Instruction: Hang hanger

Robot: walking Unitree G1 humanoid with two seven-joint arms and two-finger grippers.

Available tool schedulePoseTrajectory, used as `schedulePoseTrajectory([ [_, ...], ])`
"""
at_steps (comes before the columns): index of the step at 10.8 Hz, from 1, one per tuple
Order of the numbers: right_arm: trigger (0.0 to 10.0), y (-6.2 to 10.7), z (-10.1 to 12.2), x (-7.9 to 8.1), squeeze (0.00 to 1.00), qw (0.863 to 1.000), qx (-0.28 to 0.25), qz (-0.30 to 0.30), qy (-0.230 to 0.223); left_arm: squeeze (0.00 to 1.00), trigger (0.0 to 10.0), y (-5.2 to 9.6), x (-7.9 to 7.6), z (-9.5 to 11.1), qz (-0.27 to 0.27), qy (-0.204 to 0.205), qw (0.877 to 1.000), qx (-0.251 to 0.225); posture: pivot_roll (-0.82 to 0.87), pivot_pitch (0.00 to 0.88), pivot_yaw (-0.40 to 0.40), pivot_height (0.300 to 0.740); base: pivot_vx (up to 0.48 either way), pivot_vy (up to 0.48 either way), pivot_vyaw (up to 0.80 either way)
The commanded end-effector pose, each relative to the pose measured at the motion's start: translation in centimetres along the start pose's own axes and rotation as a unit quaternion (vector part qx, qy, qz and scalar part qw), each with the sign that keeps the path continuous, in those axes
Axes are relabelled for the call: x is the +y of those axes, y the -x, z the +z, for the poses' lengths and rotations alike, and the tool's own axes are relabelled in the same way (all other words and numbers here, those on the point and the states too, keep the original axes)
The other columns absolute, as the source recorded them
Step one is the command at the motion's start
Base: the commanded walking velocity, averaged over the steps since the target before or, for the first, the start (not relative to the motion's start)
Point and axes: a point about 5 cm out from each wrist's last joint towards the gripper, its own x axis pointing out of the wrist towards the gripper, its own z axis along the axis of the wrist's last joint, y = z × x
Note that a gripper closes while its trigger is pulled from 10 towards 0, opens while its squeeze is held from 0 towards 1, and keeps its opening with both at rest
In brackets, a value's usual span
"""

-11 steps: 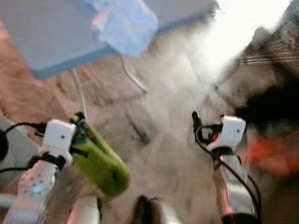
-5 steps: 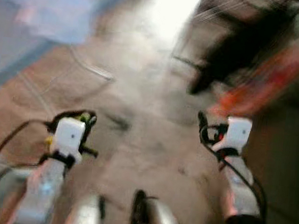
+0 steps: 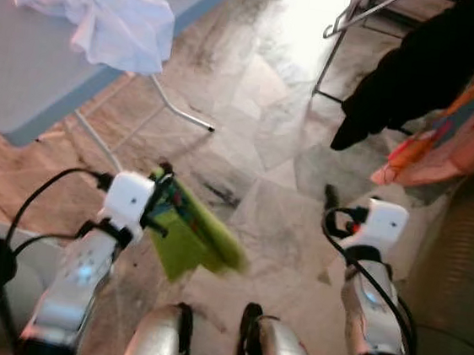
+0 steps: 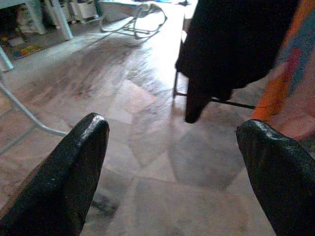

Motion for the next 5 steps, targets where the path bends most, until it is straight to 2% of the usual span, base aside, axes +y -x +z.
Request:
schedulePoseTrajectory([
  [1, 10.0, 0.6, -0.2, -1.1, 0.00, 1.000, 0.001, -0.021, 0.010, 0.00, 10.0, -0.3, 0.2, 0.1, -0.002, -0.008, 1.000, -0.009, 0.04, 0.202, 0.046, 0.740, 0.000, 0.000, 0.00],
  [2, 10.0, 0.6, -0.1, -1.5, 0.00, 1.000, 0.004, -0.021, 0.023, 0.00, 10.0, -0.7, 0.4, 0.4, -0.004, -0.006, 1.000, -0.020, 0.02, 0.202, 0.011, 0.740, 0.285, 0.000, -0.64],
  [3, 10.0, 0.3, 0.2, -1.3, 0.00, 1.000, 0.004, -0.009, 0.030, 0.00, 10.0, -0.5, 1.0, 0.3, 0.011, -0.003, 1.000, -0.021, 0.02, 0.207, -0.011, 0.740, 0.289, 0.382, -0.80],
  [5, 10.0, 0.2, 0.3, -0.6, 0.00, 0.999, 0.002, 0.009, 0.034, 0.00, 10.0, 0.1, 1.1, -0.3, 0.026, 0.008, 0.999, -0.016, 0.02, 0.226, -0.029, 0.740, 0.294, 0.381, -0.80],
])
